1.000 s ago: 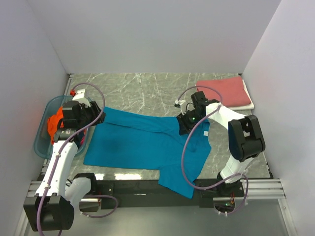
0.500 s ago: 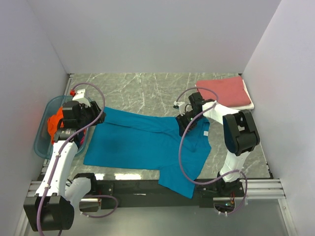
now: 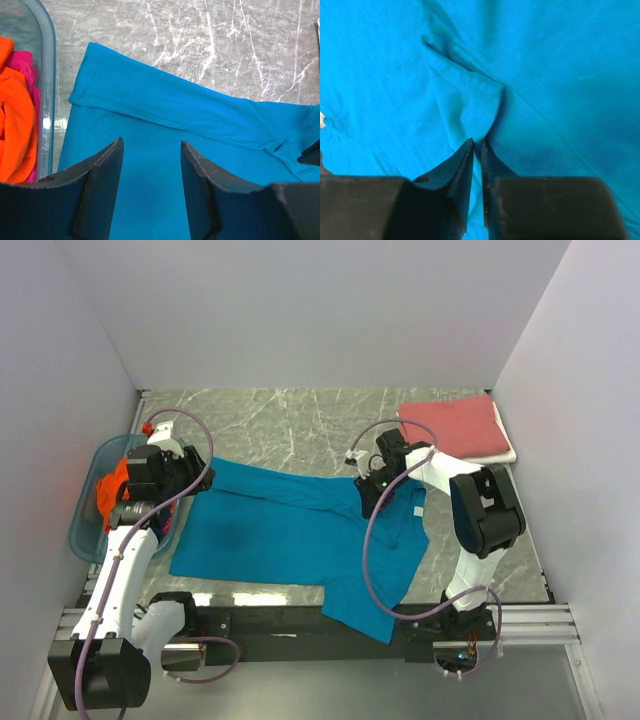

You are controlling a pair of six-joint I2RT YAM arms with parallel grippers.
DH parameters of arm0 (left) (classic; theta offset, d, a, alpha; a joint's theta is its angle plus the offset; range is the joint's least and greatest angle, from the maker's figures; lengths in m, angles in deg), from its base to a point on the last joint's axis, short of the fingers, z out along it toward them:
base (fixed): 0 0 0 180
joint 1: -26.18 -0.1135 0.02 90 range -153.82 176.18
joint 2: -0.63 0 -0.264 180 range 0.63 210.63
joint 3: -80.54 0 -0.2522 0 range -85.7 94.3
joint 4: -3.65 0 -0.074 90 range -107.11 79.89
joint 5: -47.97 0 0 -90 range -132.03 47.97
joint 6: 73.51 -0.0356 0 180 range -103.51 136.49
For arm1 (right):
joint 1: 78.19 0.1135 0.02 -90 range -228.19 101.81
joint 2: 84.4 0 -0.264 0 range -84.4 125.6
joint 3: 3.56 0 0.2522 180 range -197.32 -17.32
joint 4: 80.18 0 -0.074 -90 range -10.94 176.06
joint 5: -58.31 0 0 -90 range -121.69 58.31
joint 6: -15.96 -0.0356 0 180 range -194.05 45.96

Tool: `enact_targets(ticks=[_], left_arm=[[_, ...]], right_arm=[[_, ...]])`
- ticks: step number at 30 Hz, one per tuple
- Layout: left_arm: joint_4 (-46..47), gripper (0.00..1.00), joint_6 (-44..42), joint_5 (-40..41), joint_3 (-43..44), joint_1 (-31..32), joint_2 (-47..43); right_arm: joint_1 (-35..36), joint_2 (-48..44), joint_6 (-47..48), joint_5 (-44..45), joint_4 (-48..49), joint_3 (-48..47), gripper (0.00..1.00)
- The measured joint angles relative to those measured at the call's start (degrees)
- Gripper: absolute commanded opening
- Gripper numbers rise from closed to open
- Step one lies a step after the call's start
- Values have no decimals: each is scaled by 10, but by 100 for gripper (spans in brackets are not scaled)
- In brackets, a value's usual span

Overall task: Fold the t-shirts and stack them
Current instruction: Fold the tshirt

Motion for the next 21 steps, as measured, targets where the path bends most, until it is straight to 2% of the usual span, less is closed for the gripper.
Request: enact_targets(ticks=[2, 8, 10, 11, 17, 21], left_arm=[[0, 55, 0, 0, 0, 0, 0], [0, 55, 0, 0, 0, 0, 0], [0, 55, 0, 0, 0, 0, 0], [0, 55, 0, 0, 0, 0, 0], [0, 55, 0, 1, 0, 0, 0], [0, 55, 0, 1, 0, 0, 0]], right_arm=[[5, -3, 4, 0, -4, 0, 10], [40, -26, 18, -9, -18, 0, 8], [63, -31, 23, -13, -24, 0, 12], [77, -31, 26, -14, -27, 0, 19], [174, -31, 56, -4, -59, -4, 33], [216, -33, 77, 12, -79, -4, 36]])
